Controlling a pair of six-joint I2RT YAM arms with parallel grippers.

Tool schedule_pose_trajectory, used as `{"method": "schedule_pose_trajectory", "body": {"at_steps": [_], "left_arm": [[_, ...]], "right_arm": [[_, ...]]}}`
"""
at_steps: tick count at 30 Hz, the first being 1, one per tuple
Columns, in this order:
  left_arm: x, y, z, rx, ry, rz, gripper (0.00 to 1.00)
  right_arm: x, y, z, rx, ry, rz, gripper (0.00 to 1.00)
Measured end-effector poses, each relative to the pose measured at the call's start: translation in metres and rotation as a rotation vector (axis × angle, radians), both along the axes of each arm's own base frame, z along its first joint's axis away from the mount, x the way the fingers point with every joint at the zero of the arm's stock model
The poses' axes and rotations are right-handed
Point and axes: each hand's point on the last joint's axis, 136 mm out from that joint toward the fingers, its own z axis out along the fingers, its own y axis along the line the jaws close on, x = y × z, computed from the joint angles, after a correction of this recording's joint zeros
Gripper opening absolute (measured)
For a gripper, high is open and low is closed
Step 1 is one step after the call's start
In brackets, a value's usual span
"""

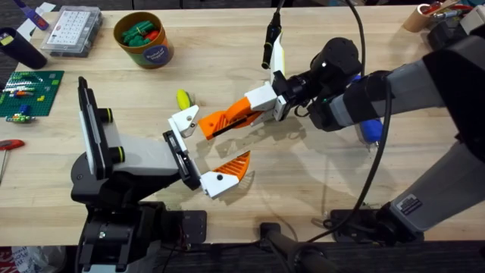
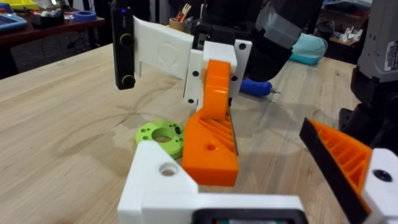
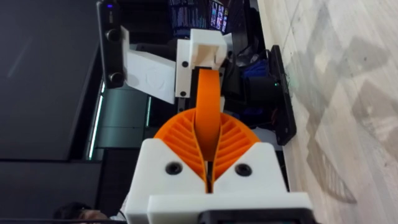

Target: Pick up the gripper from the table and insert it into the empty holder that is missing its gripper. Then pick up a screw, insert it into the mounting hole, and use the screwdriver to tighten it. Finally, clean up the table by picking up the vegetable and placing it into the bucket.

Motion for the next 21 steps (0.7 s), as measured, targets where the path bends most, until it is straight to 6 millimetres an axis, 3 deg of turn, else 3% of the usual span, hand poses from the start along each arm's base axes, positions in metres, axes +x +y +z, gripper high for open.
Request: {"method": "schedule_pose_trajectory", "body": {"at_steps": [21], "left_arm": [[0.0001, 0.0, 0.0002, 0.0, 0.003, 0.0, 0.988]], "right_arm": [[-0.0005, -0.0003, 0.0023, 0.008, -0.013, 0.0, 0.019]]}}
